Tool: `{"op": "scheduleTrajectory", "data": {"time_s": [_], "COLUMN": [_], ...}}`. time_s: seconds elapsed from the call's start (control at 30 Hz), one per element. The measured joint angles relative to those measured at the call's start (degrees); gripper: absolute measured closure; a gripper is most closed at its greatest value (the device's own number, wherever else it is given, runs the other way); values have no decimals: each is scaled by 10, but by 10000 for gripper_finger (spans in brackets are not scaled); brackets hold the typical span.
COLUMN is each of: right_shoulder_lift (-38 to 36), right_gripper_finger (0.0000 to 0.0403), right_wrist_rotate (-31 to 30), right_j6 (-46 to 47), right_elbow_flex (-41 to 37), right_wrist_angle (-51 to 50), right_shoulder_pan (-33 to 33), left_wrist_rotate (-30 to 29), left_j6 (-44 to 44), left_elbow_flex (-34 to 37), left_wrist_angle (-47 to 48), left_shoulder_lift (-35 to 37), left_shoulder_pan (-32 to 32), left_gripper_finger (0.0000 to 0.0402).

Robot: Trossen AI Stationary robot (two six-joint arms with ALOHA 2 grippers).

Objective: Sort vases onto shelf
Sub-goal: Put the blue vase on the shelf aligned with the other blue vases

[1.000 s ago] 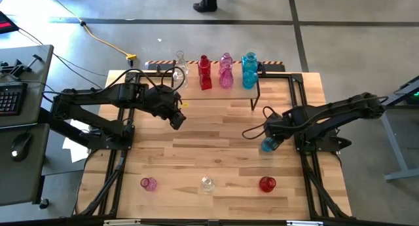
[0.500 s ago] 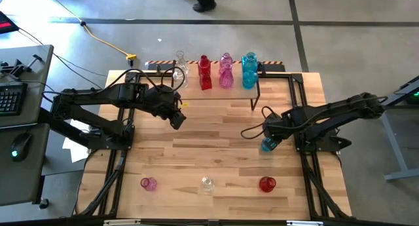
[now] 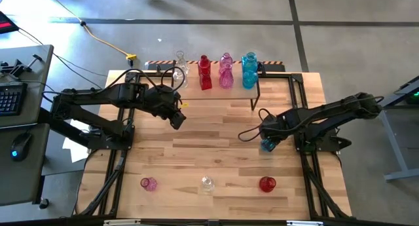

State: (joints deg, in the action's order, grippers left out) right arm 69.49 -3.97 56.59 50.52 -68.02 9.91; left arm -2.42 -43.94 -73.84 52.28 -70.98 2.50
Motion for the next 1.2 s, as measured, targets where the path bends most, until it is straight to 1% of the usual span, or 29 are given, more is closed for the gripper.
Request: {"op": "scheduleTrajectory", "data": {"time_s": [0.1,0.17,0.3,0.4,0.57,0.87,0.97,1.2], "right_shoulder_lift": [0,-1,-1,-1,-1,-1,-1,-1], "right_gripper_finger": [377,395,390,398,400,402,402,402], "right_wrist_rotate": [0,0,12,20,32,25,10,-5], "right_j6": [0,-1,0,-1,-1,-24,-32,-79], "right_elbow_flex": [0,1,1,1,7,81,109,175], "right_wrist_angle": [0,0,0,0,-8,-46,-62,-83], "right_shoulder_pan": [0,0,-3,-3,-3,-7,-11,-41], "left_wrist_rotate": [-1,-5,-11,-11,-11,-13,-14,-14], "left_j6": [0,0,0,1,1,2,1,-4], "left_elbow_flex": [0,0,0,0,0,0,0,0], "left_wrist_angle": [0,0,0,0,0,0,0,0], "left_shoulder_lift": [0,0,0,0,0,0,0,0], "left_shoulder_pan": [0,0,0,0,0,0,0,0], "left_gripper_finger": [302,302,302,302,302,302,302,302]}}
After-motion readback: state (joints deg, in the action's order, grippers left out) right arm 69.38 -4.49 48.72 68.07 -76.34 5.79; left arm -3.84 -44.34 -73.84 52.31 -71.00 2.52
